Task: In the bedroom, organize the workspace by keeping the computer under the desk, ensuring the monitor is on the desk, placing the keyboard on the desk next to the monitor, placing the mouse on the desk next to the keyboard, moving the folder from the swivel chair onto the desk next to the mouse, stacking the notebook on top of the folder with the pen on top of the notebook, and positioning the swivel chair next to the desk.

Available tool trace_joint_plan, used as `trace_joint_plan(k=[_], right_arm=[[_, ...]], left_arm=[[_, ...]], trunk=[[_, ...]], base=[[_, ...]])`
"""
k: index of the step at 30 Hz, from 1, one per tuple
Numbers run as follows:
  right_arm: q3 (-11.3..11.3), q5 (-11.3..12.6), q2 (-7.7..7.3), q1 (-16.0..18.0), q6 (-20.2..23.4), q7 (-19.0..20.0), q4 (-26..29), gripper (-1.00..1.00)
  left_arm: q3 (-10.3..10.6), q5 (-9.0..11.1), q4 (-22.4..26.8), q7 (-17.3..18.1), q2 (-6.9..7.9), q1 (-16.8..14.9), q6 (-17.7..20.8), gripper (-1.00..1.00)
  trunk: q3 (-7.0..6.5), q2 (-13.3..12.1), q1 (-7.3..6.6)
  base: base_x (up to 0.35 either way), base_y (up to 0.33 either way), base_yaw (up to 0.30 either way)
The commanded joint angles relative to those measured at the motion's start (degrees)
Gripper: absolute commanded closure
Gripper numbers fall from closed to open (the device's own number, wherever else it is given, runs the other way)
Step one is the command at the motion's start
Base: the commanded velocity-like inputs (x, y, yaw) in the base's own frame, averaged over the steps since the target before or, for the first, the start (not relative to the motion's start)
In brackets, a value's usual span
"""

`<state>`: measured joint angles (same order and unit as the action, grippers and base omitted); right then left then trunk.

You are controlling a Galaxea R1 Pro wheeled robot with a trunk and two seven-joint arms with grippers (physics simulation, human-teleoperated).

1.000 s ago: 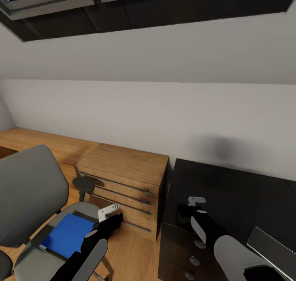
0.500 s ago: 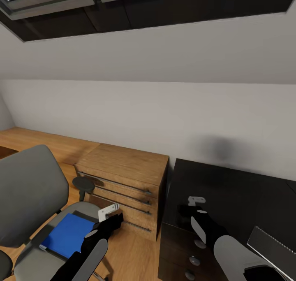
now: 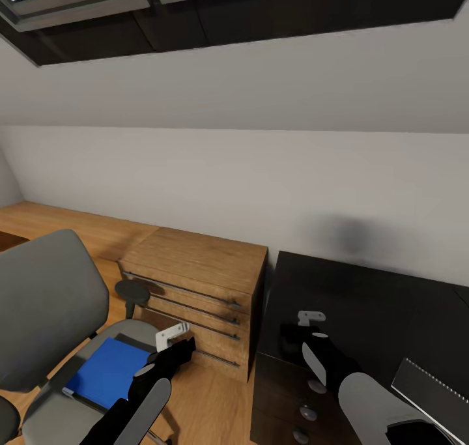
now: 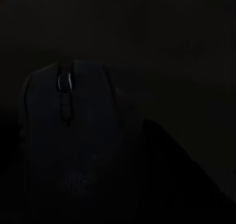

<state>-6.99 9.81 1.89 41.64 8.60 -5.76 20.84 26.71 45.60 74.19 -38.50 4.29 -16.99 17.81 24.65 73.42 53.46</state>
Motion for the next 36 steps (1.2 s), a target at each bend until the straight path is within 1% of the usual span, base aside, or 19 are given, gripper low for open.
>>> trace_joint_plan(k=[1, 7, 15, 17, 19, 21, 24, 25, 27, 28, 29, 30, 31, 33, 36], right_arm=[[-0.48, 0.83, -0.04, 0.02, 0.27, -0.48, 0.13, 1.0], [-0.48, 0.83, -0.04, 0.02, 0.19, -0.41, 0.53, 1.0], [-0.48, 0.83, -0.17, 0.02, -0.1, -0.47, 1.03, 1.0], [-0.4, 0.83, -0.28, 0.02, -0.03, -0.53, 2.87, 1.0], [-0.34, 0.96, -0.82, -0.14, 0.33, -0.63, 6.82, 1.0], [-0.29, 1.19, -1.81, -1.51, 2.18, -0.73, 11.56, 1.0], [0.01, 1.31, -2.75, -5.92, 7.64, -1.12, 22.3, 1.0], [0.14, 1.32, -2.82, -6.84, 8.49, -1.36, 24.37, 1.0], [0.87, 1.4, -2.9, -10.54, 11.66, -3.16, 31.84, 1.0], [1.02, 1.43, -2.89, -11.36, 12.37, -3.72, 33.41, 1.0], [1.24, 1.52, -2.88, -12.79, 13.56, -4.62, 36.23, 1.0], [1.38, 1.72, -2.87, -13.96, 14.37, -5.22, 38.57, 1.0], [1.52, 2.65, -2.88, -15.6, 15.29, -5.9, 41.89, 1.0], [1.58, 3.59, -2.93, -16.54, 15.66, -6.17, 43.68, 1.0], [1.62, 4.1, -2.94, -16.99, 15.83, -6.3, 44.63, 1.0]], left_arm=[[0.16, 0.29, 0.09, -0.44, 0.07, -0.06, 0.12, -1.0], [0.18, 0.28, 0.08, -0.44, 0.1, -0.06, 0.12, -1.0], [0.19, 0.2, 0.07, -0.44, 0.1, -0.06, 0.12, -1.0], [0.19, 0.22, 0.07, -0.44, 0.1, -0.06, 0.12, -1.0], [0.19, 0.23, 0.07, -0.44, 0.1, -0.06, 0.12, -1.0], [0.19, 0.26, 0.07, -0.44, 0.1, -0.06, 0.12, -1.0], [0.19, 0.23, 0.07, -0.44, 0.1, -0.06, 0.12, -1.0], [0.19, 0.22, 0.07, -0.44, 0.1, -0.06, 0.12, -1.0], [0.19, 0.23, 0.07, -0.44, 0.1, -0.06, 0.12, -1.0], [0.19, 0.24, 0.07, -0.44, 0.1, -0.06, 0.12, -1.0], [0.19, 0.25, 0.07, -0.44, 0.1, -0.06, 0.12, -1.0], [0.19, 0.26, 0.07, -0.44, 0.1, -0.06, 0.12, -1.0], [0.19, 0.27, 0.03, -0.44, 0.1, -0.06, 0.17, -1.0], [0.19, 0.27, -0.01, -0.44, 0.1, -0.06, 0.17, -1.0], [0.19, 0.27, -0.11, -0.44, 0.1, -0.06, 0.22, -1.0]], trunk=[[0.07, 0.04, 0.0], [0.07, 0.04, 0.0], [-1.37, -3.17, -1.76], [-1.73, -3.97, -2.2], [-2.09, -4.77, -2.63], [-2.45, -5.57, -3.07], [-2.99, -6.78, -3.73], [-3.17, -7.18, -3.95], [-3.52, -7.98, -4.39], [-3.7, -8.38, -4.61], [-3.88, -8.78, -4.83], [-4.06, -9.18, -5.05], [-4.24, -9.58, -5.27], [-4.6, -10.39, -5.71], [-5.14, -11.59, -6.37]], base=[[0.0, 0.0, 0.0], [0.0, 0.0, 0.0], [0.0, 0.0, 0.0], [0.0, 0.0, 0.0], [0.0, 0.0, 0.0], [-0.027, 0.0, 0.0], [-0.21, 0.0, 0.0], [-0.277, 0.0, 0.0], [-0.306, 0.0, 0.0], [-0.318, 0.0, 0.0], [-0.326, 0.0, 0.0], [-0.331, 0.0, 0.0], [-0.336, 0.0, 0.0], [-0.338, 0.0, 0.0], [-0.34, 0.0, 0.0]])
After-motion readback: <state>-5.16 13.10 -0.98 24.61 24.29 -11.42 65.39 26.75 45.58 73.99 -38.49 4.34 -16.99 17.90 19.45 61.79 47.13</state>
